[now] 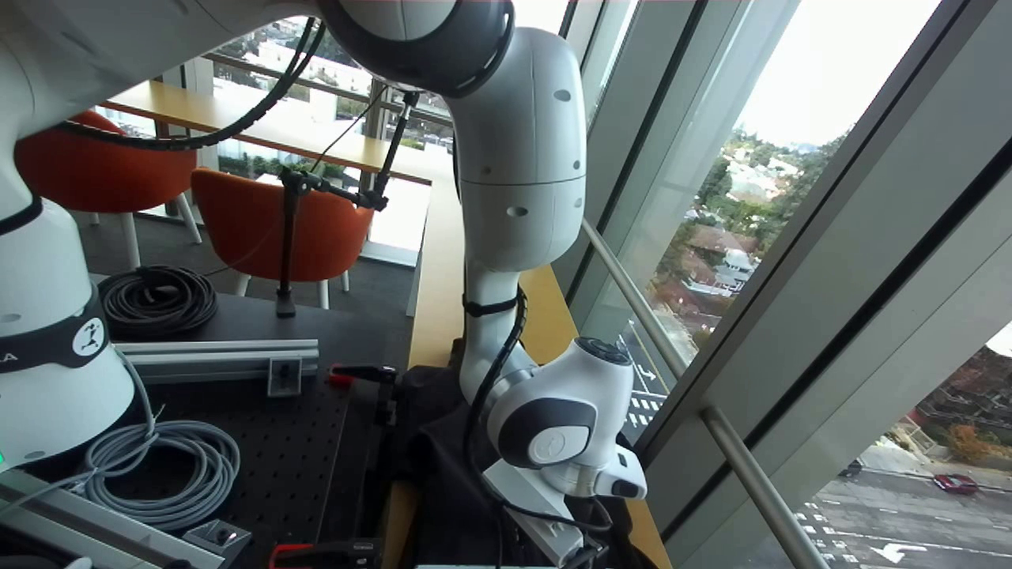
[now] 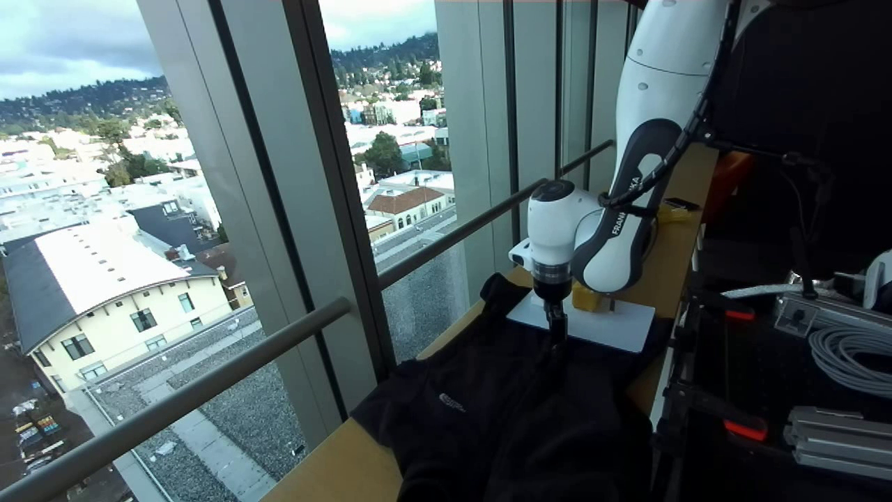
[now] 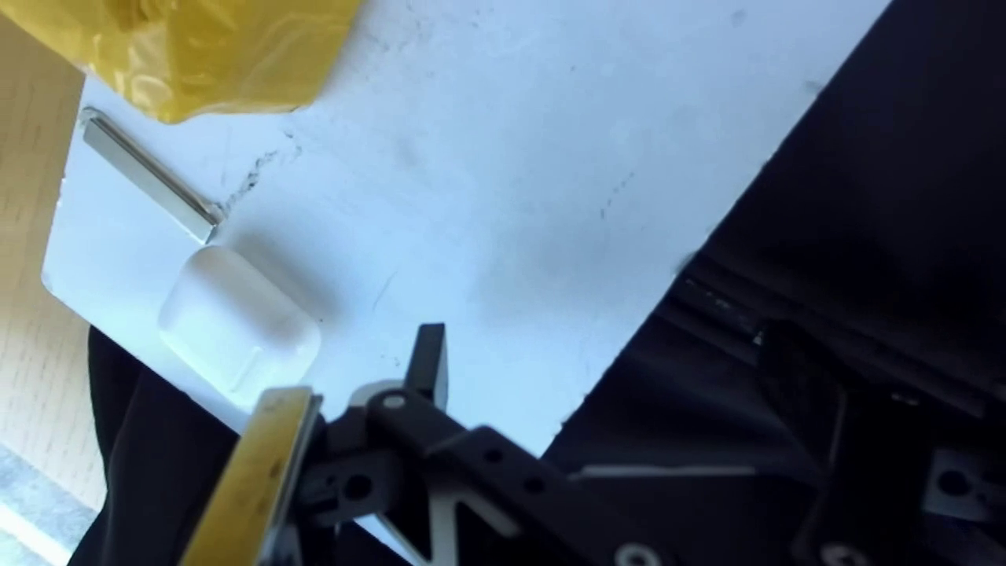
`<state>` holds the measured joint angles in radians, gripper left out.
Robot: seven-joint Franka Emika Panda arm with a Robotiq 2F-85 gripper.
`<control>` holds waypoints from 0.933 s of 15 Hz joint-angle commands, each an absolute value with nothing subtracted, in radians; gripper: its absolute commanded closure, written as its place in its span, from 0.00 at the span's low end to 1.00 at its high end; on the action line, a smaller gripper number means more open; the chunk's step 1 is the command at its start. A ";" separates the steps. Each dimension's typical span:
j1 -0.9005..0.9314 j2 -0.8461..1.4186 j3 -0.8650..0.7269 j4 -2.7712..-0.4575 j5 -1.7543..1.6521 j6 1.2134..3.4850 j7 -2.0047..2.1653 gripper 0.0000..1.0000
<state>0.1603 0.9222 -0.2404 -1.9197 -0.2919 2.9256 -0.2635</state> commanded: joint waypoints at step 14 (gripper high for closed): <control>0.169 0.906 -0.130 -1.905 -0.308 2.941 -0.218 0.00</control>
<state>0.1677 0.9121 -0.1432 -1.8960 -0.2920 2.9260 -0.2488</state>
